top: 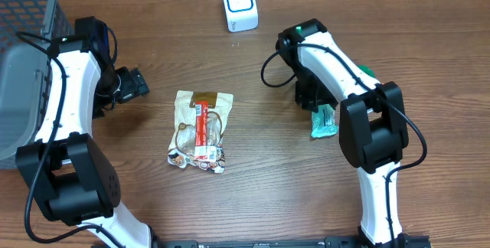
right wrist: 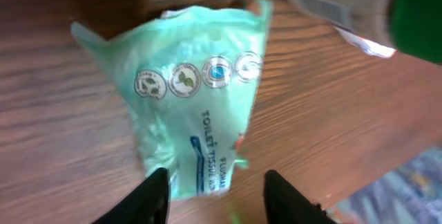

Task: Scan the item barcode
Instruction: 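Carry the wipes packet right and set it beside the bottle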

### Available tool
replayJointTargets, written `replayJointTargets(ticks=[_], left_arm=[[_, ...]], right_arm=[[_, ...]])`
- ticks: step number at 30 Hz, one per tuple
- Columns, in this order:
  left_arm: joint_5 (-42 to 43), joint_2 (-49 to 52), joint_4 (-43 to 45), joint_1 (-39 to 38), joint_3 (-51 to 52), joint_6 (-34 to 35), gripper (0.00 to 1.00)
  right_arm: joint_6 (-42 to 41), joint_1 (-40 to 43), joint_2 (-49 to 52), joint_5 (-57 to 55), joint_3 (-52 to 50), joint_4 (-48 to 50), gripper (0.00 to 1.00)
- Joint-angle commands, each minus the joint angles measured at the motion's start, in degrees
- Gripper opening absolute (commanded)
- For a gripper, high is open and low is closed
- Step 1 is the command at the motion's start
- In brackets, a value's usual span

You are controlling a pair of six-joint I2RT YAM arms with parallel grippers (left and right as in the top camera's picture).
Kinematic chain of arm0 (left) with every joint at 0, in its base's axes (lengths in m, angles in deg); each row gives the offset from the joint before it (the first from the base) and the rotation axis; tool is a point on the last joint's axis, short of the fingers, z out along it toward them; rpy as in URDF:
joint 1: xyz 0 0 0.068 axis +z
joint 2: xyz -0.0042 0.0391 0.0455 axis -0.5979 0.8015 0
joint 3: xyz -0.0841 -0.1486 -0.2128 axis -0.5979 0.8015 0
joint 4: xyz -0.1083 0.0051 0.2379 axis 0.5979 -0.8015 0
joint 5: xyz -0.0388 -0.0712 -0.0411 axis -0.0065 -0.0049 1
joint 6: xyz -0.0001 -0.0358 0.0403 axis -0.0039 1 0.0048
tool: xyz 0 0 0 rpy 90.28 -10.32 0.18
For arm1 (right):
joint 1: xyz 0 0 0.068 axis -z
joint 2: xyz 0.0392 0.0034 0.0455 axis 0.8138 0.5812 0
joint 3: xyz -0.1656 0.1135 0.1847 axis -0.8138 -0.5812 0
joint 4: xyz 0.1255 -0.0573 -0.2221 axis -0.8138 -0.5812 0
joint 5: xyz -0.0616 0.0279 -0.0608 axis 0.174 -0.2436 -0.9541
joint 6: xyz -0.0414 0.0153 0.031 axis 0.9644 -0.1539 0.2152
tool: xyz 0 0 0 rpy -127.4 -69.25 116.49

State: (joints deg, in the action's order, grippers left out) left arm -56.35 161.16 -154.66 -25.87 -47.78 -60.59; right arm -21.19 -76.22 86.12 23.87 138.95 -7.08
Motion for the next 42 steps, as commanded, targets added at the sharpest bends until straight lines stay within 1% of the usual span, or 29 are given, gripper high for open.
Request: replayJointTargets(ticks=[1,3,6,8,11,14,20,22,23,25,30,33,38,39,42], left_arm=[[-0.5,-1.1,0.0,-0.4,-0.8,-0.2,1.00],[-0.5,-1.1,0.0,-0.4,-0.8,-0.2,1.00],[-0.5,-1.1,0.0,-0.4,-0.8,-0.2,1.00],[-0.5,-1.1,0.0,-0.4,-0.8,-0.2,1.00],[-0.5,-1.1,0.0,-0.4,-0.8,-0.2,1.00],[-0.5,-1.1,0.0,-0.4,-0.8,-0.2,1.00],[-0.5,-1.1,0.0,-0.4,-0.8,-0.2,1.00],[-0.5,-1.1,0.0,-0.4,-0.8,-0.2,1.00],[-0.5,-1.1,0.0,-0.4,-0.8,-0.2,1.00],[-0.5,-1.1,0.0,-0.4,-0.8,-0.2,1.00],[-0.5,-1.1,0.0,-0.4,-0.8,-0.2,1.00],[-0.5,-1.1,0.0,-0.4,-0.8,-0.2,1.00],[-0.5,-1.1,0.0,-0.4,-0.8,-0.2,1.00],[-0.5,-1.1,0.0,-0.4,-0.8,-0.2,1.00],[-0.5,-1.1,0.0,-0.4,-0.8,-0.2,1.00]], right_arm=[[-1.2,0.0,-1.1,-1.7,0.0,-0.4,0.49],[-1.1,0.0,-1.1,0.5,0.0,-0.4,0.48],[-0.9,-0.4,-1.1,7.4,0.0,1.3,0.44],[-0.3,-1.1,-1.1,11.0,0.0,3.2,0.43],[2.1,-2.1,-1.1,16.9,-0.6,8.1,0.38],[2.1,-2.1,-1.1,17.3,-1.7,10.4,0.34],[2.1,-1.4,-1.1,15.7,-7.5,15.0,0.34],[2.1,-0.5,-1.1,12.2,-11.2,16.7,0.37],[2.0,0.4,-1.1,9.6,-13.0,17.1,0.38],[1.9,2.6,-1.1,8.0,-14.7,17.0,0.38],[2.1,8.2,-1.1,7.8,-16.2,15.9,0.38],[4.0,10.0,-1.1,7.8,-16.3,15.8,0.38],[6.6,9.8,-2.3,10.4,-16.3,15.7,0.38],[6.8,9.4,-3.3,12.8,-16.3,15.6,0.38],[8.4,7.0,-8.3,24.5,-16.3,18.0,0.38]])
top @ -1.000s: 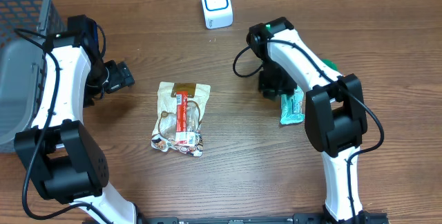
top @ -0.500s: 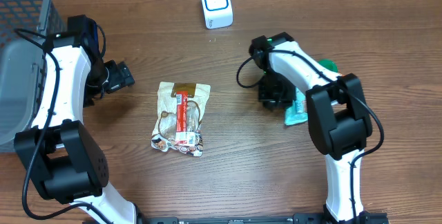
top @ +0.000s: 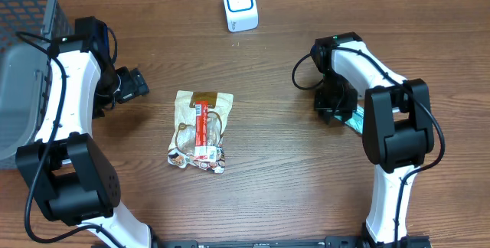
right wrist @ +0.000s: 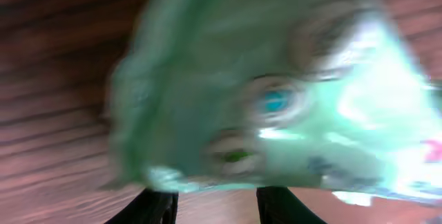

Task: Scan the item barcode
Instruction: 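Carry the wipes packet right and set it beside the bottle, then move the right gripper over the red stick on the PanTree bag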

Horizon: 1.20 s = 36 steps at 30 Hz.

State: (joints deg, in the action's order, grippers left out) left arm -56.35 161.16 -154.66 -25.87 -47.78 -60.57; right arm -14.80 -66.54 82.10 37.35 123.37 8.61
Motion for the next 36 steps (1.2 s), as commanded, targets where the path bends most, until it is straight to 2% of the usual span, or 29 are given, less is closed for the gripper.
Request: replayJointTargets(ticks=[1,4,12,17,21,27,29,30,33,36], left_arm=[[-0.5,-1.1,0.0,-0.4,-0.8,-0.2,1.00],[-0.5,-1.1,0.0,-0.4,-0.8,-0.2,1.00],[-0.5,-1.1,0.0,-0.4,-0.8,-0.2,1.00],[-0.5,-1.1,0.0,-0.4,-0.8,-0.2,1.00],[-0.5,-1.1,0.0,-0.4,-0.8,-0.2,1.00],[-0.5,-1.1,0.0,-0.4,-0.8,-0.2,1.00],[-0.5,-1.1,0.0,-0.4,-0.8,-0.2,1.00],[-0.5,-1.1,0.0,-0.4,-0.8,-0.2,1.00],[-0.5,-1.1,0.0,-0.4,-0.8,-0.2,1.00],[-0.5,-1.1,0.0,-0.4,-0.8,-0.2,1.00]], right_arm=[[3.2,-4.2,-6.9,16.5,-0.7,4.1,0.38],[3.2,-9.4,-14.8,24.2,-0.7,9.0,0.38],[-3.5,-17.4,-31.7,24.3,-0.7,16.4,0.38],[-7.4,-17.4,-32.5,22.8,-1.2,17.1,0.38],[-12.2,-17.6,-32.5,22.1,-5.7,23.0,0.42],[-16.4,-21.5,-32.5,22.6,-20.5,41.1,0.46],[-16.4,-22.1,-32.5,22.6,-23.9,45.6,0.62],[-16.6,-22.7,-32.5,22.6,-26.4,49.3,0.73],[-16.6,-23.0,-32.5,22.6,-29.9,55.5,0.81],[-16.6,-23.0,-32.4,22.6,-32.3,60.1,0.96]])
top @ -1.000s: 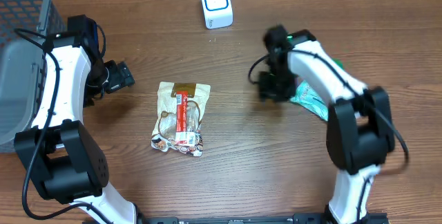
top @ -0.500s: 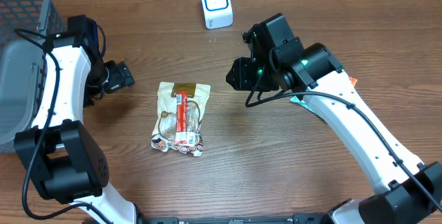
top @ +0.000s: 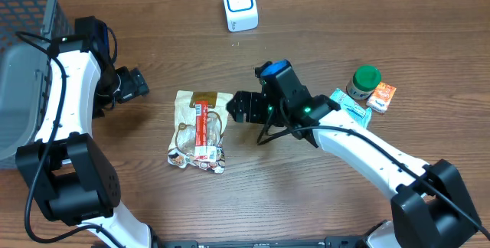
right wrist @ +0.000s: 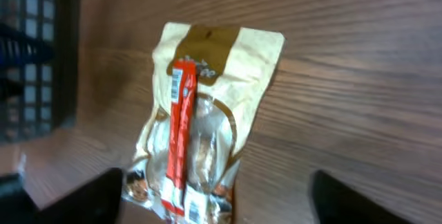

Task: Scan the item barcode
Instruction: 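Move the right gripper over the red stick on the PanTree bag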

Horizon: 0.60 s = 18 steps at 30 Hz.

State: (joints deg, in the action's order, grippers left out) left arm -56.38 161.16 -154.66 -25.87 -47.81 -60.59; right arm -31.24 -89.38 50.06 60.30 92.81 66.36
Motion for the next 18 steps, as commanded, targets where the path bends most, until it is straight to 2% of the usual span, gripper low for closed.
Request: replayJointTargets(ticks=[1,9,18], left_arm=[[-0.5,-1.1,0.0,-0.4,-0.7,-0.2,1.00],[-0.5,-1.1,0.0,-0.4,-0.7,-0.2,1.00],[-0.5,-1.1,0.0,-0.4,-0.7,-0.2,1.00]], right_arm=[[-0.1,-0.3,-0.2,-0.3,-2.6,4.0,1.00],[0.1,-3.2,1.3,-0.3,-2.6,6.0,1.00],[0.1,-9.2,7.8,-0.8,-2.6,15.1,1.00]])
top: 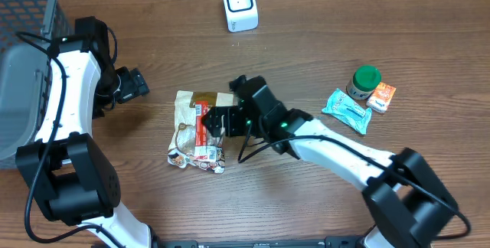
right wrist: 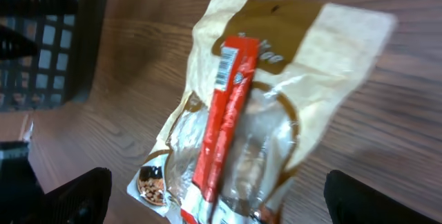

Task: Scan the item barcode
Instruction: 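Move the right gripper over the red stick on the PanTree bag, then lower the right gripper and grasp the red stick packet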

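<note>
The item is a cream snack bag point(top: 191, 137) with a brown top and a red strip down its middle, lying flat on the table left of centre. In the right wrist view the snack bag point(right wrist: 276, 113) fills the frame, and a barcode point(right wrist: 226, 68) shows at the top of the red strip. My right gripper point(top: 218, 120) hovers over the bag's right side, open wide, and its fingers point(right wrist: 76, 196) stand either side of the bag with nothing held. The white scanner point(top: 240, 4) stands at the back. My left gripper point(top: 132, 85) is off to the left, apart from the bag.
A grey mesh basket point(top: 23, 64) takes up the far left. On the right lie a mint tissue pack point(top: 348, 109), a green-lidded jar point(top: 365, 81) and a small orange box point(top: 383, 95).
My right gripper has moved left, from just beside the snack bag to over its right side, still open. The bag now looks larger in the wrist view. The left arm has not moved.
My right gripper was first open over the mint tissue pack on the right. Then it was close on the pack, farther right. After that the pack lay beside the jar and the gripper was empty near the snack bag, now over it.
</note>
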### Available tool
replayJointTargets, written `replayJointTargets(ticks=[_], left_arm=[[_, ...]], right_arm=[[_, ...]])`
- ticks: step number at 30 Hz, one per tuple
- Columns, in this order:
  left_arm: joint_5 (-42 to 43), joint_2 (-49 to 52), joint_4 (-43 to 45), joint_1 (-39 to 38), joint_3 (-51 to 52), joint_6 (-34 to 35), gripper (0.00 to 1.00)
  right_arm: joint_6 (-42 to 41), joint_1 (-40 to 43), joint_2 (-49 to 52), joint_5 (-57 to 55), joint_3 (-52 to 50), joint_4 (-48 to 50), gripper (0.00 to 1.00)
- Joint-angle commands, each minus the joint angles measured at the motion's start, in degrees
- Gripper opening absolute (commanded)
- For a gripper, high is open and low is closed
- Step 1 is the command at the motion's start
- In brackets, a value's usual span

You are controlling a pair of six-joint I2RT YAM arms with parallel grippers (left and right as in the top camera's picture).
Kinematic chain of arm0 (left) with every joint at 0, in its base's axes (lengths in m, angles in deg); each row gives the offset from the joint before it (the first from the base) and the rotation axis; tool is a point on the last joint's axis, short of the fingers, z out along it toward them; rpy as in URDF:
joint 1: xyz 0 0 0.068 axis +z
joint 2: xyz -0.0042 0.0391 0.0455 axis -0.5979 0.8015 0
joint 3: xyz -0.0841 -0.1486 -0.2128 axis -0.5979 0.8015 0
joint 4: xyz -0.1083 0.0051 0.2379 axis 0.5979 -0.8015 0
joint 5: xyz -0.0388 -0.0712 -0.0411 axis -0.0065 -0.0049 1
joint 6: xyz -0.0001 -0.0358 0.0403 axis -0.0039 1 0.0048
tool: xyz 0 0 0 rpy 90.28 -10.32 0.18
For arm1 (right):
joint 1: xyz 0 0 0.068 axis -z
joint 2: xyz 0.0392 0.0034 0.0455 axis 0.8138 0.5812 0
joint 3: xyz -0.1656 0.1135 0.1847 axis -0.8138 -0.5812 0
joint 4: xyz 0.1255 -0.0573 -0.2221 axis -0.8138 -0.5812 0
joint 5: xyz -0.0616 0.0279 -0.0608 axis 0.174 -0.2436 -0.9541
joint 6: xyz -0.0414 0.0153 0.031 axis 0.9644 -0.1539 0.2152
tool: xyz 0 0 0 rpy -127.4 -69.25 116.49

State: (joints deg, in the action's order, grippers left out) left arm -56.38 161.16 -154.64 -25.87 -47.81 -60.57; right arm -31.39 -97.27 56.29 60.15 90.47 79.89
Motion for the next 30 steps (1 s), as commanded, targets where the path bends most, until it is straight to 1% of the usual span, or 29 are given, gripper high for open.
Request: replayJointTargets(ticks=[1,8,10,11,13,14,15,16,19,23,30], left_arm=[[-0.5,-1.1,0.0,-0.4,-0.7,-0.2,1.00],[-0.5,-1.1,0.0,-0.4,-0.7,-0.2,1.00],[-0.5,-1.1,0.0,-0.4,-0.7,-0.2,1.00],[-0.5,-1.1,0.0,-0.4,-0.7,-0.2,1.00],[-0.5,-1.1,0.0,-0.4,-0.7,-0.2,1.00],[-0.5,-1.1,0.0,-0.4,-0.7,-0.2,1.00],[-0.5,-1.1,0.0,-0.4,-0.7,-0.2,1.00],[-0.5,-1.1,0.0,-0.4,-0.7,-0.2,1.00],[-0.5,-1.1,0.0,-0.4,-0.7,-0.2,1.00],[-0.5,-1.1,0.0,-0.4,-0.7,-0.2,1.00],[-0.5,-1.1,0.0,-0.4,-0.7,-0.2,1.00]], right_arm=[[0.3,-2.1,2.5,-0.6,-0.3,3.1,0.99],[0.1,-3.1,3.3,-0.9,-0.3,4.7,0.99],[-0.4,-3.1,3.3,0.8,-0.3,7.8,0.97],[-0.4,-3.1,3.3,0.7,-0.3,9.3,0.91],[-0.4,-3.1,3.3,0.3,-0.3,12.7,0.87],[-0.4,-3.1,3.3,-0.7,-0.3,13.3,0.81],[-0.4,-3.2,3.3,-2.5,-0.3,13.5,0.72],[-0.4,-3.2,3.3,-3.6,-0.3,13.5,0.66],[-0.4,-3.3,3.9,-5.6,-0.3,13.0,0.43],[-0.4,-3.7,4.9,-5.6,-0.3,13.6,0.34],[-0.4,-6.7,6.2,-5.6,-0.3,13.6,0.33]])
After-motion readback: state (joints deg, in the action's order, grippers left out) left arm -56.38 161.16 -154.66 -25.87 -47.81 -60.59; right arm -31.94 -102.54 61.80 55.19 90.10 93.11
